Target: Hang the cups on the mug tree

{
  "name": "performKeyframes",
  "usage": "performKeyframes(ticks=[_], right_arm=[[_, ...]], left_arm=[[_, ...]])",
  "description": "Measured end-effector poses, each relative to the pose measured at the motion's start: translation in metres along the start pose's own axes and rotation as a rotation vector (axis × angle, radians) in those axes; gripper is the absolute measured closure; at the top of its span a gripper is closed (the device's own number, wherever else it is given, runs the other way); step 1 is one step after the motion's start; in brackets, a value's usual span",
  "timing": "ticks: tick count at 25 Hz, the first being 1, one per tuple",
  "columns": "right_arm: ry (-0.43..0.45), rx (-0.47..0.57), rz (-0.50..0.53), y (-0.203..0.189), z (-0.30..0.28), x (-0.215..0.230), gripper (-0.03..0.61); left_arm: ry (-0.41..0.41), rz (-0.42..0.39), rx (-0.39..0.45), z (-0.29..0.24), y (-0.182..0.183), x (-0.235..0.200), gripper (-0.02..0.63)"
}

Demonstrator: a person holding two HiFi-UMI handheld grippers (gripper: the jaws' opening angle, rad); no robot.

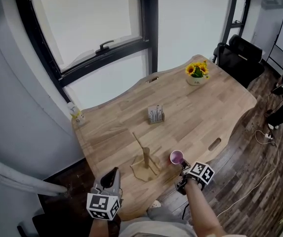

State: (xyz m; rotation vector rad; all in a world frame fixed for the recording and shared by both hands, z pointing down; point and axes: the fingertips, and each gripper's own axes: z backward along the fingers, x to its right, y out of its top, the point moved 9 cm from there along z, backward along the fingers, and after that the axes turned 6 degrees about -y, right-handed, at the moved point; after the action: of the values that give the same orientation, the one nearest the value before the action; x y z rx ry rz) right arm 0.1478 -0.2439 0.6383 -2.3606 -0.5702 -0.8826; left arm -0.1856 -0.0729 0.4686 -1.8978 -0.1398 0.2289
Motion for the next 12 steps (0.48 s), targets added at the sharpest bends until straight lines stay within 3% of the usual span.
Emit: performKeyframes(ticks=[6, 12], right_arm=[[0.002, 0.031, 0.040, 0.000, 0.006, -0.008, 0.558], [0.004, 0.096, 0.159, 0.011, 0.018, -0.024, 0.560]], left_arm=[[-0.003, -0.002, 0.005, 0.001, 0.001, -0.004, 0.611], [0.002, 0.001, 0.020, 0.001, 0.005, -0.007, 0.611]])
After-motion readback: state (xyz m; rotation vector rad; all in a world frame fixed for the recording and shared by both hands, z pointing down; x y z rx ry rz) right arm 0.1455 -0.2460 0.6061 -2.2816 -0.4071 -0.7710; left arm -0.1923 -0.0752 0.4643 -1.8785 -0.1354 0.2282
